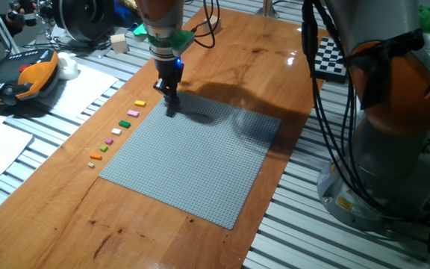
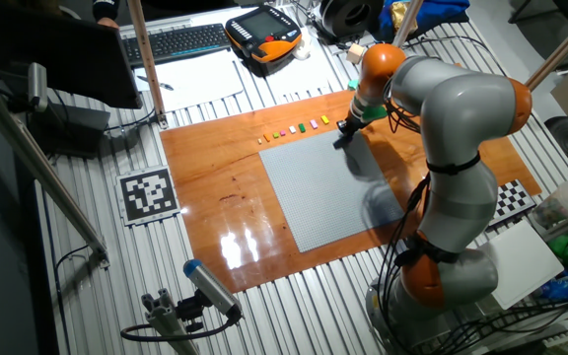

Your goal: Stack small Lego blocks randomly, one at a time

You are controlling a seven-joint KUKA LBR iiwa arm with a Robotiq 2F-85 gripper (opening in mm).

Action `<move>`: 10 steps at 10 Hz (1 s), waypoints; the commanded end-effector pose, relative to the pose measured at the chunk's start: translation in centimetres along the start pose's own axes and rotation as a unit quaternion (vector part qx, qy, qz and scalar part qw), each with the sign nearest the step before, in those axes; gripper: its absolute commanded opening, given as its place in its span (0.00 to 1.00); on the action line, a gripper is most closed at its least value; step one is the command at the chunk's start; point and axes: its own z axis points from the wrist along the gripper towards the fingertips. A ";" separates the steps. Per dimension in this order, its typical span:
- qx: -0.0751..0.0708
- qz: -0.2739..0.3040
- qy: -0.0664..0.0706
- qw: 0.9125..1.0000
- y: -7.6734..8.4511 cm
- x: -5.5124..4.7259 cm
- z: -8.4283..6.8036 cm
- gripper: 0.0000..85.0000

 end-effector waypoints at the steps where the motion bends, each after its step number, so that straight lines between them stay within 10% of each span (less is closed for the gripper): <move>1: 0.001 0.001 -0.002 1.000 0.0 0.0 0.0 0.00; 10: 0.004 0.005 -0.006 1.000 -0.1 -0.1 0.4 0.00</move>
